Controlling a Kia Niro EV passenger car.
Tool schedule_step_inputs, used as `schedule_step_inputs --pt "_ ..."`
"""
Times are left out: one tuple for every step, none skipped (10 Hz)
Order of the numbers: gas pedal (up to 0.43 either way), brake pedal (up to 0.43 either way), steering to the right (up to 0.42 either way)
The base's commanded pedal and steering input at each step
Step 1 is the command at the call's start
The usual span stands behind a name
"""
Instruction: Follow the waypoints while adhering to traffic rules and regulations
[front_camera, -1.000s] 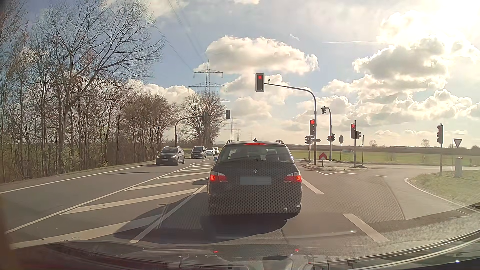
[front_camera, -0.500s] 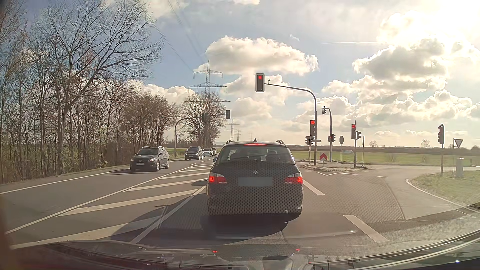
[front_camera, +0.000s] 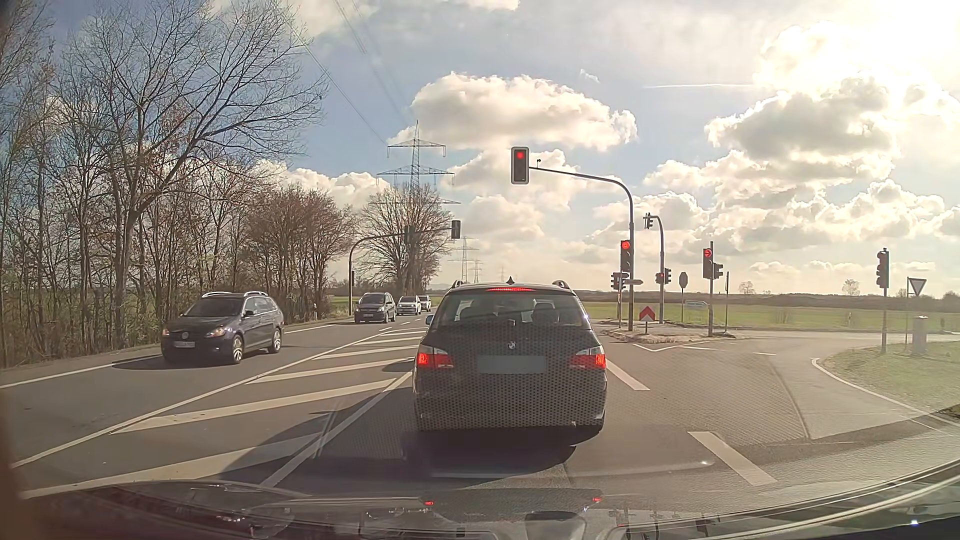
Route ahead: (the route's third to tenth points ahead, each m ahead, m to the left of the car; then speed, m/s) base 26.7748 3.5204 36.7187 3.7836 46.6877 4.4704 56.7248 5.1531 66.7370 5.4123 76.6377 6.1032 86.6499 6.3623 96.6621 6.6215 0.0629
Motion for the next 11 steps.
schedule_step_inputs --pt "0.000 0.195 -0.004" --pt "0.000 0.195 -0.005" --pt "0.000 0.207 -0.004" --pt "0.000 0.213 -0.004" --pt "0.000 0.220 -0.004" --pt "0.000 0.226 -0.004" --pt "0.000 0.226 -0.004" --pt "0.000 0.232 -0.004" --pt "0.000 0.232 -0.005" --pt "0.000 0.238 -0.004" --pt "0.000 0.238 -0.004"
